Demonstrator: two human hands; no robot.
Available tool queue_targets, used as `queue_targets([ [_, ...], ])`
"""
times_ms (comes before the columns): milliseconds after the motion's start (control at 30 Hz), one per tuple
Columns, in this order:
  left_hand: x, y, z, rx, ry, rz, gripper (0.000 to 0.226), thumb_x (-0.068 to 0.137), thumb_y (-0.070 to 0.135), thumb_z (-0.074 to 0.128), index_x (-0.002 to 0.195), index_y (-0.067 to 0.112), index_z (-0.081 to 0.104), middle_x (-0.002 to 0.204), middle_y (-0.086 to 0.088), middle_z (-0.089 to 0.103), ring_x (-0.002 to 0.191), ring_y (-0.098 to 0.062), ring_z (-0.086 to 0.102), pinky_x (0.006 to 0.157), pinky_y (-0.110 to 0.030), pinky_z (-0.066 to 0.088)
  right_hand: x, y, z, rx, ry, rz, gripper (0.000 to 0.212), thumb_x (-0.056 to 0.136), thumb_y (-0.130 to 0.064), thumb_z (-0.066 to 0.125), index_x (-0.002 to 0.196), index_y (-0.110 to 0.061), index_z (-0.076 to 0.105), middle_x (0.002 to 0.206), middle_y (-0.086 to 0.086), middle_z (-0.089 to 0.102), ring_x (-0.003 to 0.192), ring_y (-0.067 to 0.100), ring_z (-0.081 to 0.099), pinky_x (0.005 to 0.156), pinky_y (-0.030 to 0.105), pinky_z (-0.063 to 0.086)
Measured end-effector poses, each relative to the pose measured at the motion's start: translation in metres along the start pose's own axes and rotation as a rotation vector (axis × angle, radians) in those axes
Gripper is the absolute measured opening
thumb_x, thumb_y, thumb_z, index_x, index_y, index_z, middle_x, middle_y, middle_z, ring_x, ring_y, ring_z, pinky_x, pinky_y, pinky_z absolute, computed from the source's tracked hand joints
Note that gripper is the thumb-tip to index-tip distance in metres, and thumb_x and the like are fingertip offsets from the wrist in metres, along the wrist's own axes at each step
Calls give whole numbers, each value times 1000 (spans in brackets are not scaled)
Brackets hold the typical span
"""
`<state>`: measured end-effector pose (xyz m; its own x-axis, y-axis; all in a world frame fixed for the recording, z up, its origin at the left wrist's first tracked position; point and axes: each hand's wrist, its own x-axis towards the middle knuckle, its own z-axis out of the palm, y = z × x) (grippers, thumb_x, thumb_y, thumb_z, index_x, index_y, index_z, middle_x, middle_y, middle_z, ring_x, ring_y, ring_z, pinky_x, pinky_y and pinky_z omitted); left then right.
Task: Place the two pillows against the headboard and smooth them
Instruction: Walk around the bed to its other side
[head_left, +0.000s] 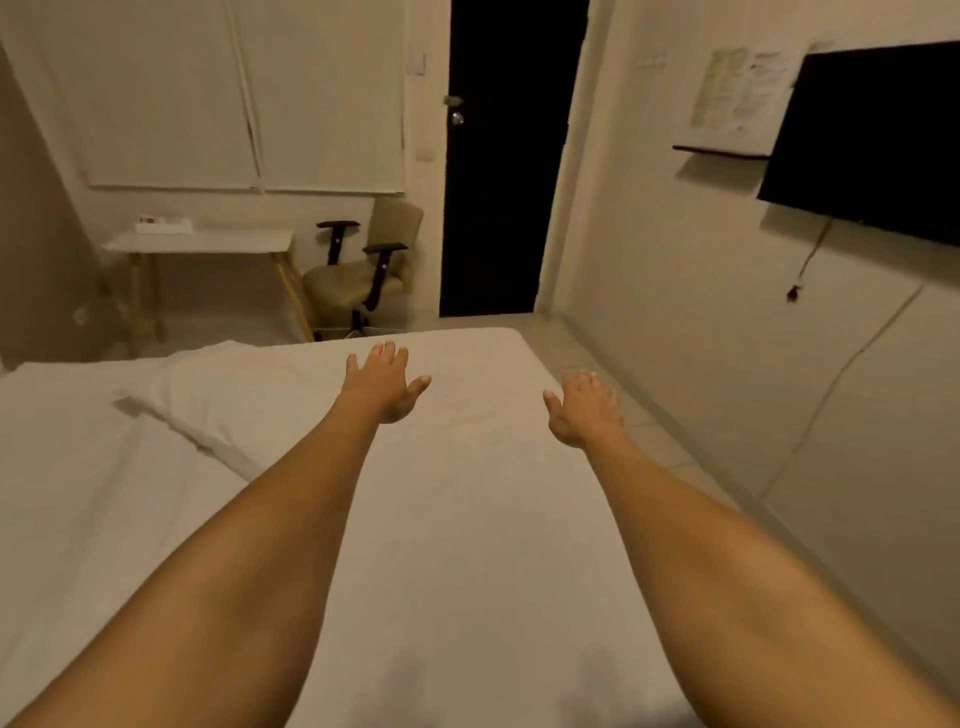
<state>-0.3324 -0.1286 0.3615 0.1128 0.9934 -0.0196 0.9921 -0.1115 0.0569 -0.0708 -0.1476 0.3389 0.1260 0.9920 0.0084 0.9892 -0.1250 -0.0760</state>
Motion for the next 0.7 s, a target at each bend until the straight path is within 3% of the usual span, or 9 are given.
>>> queue_targets([
  [333,114,240,5,45,28,411,73,100,53,22,155,9,5,164,-8,0,152,-22,-2,121,-51,2,3,226,-29,94,49,447,63,101,-45,19,155,-13,9,163,10,8,151,26,4,119,48,7],
  [533,127,389,9,51,-7,644,74,100,53,22,155,7,3,164,-9,-2,152,-23,-3,120,-51,0,-19,348,-37,116,56,650,64,101,-47,18,155,-16,5,163,9,6,151,25,3,120,47,6],
  [700,127,503,19,66,-25,740,74,100,52,23,155,7,3,164,-10,-2,152,-23,-2,120,-52,1,-25,445,-42,104,46,728,64,101,-47,16,155,-16,2,164,9,4,151,25,2,120,47,6],
])
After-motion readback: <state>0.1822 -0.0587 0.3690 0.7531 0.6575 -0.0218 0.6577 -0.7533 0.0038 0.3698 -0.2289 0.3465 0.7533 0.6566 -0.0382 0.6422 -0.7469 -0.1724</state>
